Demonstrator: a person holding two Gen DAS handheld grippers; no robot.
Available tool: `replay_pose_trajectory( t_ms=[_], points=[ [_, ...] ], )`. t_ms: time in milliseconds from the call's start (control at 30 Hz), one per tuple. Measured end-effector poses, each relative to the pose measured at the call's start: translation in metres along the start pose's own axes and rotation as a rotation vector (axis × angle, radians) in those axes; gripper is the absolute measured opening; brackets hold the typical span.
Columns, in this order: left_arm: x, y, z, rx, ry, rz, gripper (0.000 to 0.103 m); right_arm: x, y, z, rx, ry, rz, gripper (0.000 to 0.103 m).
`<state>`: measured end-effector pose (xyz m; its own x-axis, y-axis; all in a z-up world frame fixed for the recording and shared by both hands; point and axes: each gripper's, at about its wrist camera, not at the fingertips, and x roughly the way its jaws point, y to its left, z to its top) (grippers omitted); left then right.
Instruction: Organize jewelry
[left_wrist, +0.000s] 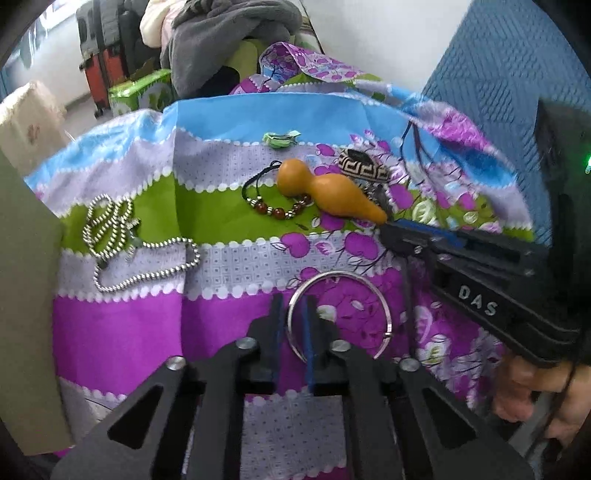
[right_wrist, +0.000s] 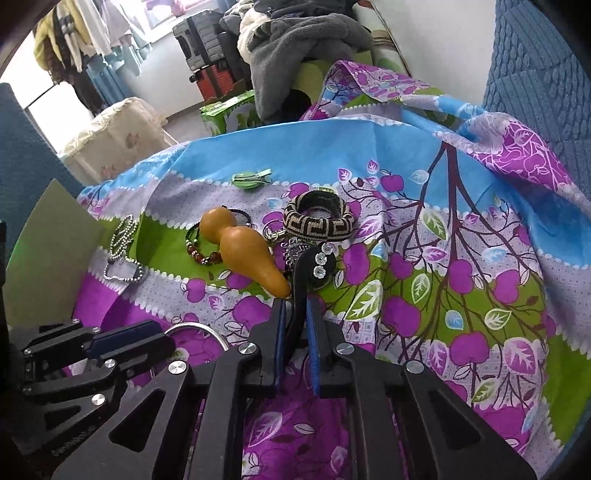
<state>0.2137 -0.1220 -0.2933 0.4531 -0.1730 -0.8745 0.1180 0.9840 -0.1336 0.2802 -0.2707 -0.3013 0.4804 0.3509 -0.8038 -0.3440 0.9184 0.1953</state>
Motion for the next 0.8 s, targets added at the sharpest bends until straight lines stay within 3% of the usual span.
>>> replay_pose_trajectory(
  t_ms=[333,800],
  points=[
    [-0.005,0.013,-0.001,-0.084,0.028,-0.062,0.003,-0.015,0.002,-0.001,0.012,0.012,-0.031,0.006],
    [-0.046,0.017,0.000,-0.120,-0.028,-0.104,0.002,-0.055,0.016,-0.011,0.019,-0.039,-0.064,0.006]
  ],
)
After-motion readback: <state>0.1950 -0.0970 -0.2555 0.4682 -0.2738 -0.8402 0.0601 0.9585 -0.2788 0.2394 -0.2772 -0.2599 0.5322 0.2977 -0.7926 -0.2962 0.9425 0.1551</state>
